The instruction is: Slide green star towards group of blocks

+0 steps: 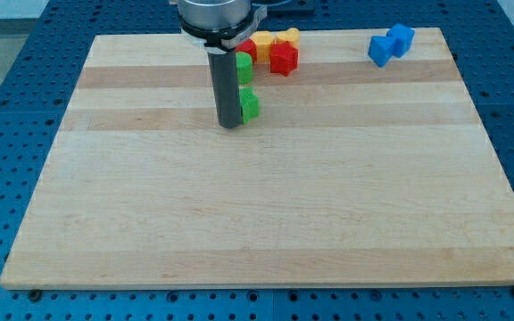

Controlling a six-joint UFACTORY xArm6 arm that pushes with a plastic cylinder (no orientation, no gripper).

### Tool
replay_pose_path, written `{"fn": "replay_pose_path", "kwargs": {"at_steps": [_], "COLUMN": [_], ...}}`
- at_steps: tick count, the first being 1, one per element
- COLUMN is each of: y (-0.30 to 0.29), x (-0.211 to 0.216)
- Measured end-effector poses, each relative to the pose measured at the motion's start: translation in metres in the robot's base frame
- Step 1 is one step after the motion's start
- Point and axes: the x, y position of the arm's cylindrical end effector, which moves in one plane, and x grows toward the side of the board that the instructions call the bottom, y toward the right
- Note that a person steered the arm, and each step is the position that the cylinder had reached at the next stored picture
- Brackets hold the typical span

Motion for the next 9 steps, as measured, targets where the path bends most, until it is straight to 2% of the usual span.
{"fn": "replay_pose_path", "kwargs": {"at_steps": [2, 5, 9], "y": [0.003, 0.046, 0.028], "x": [-0.023, -0.029, -0.044]}}
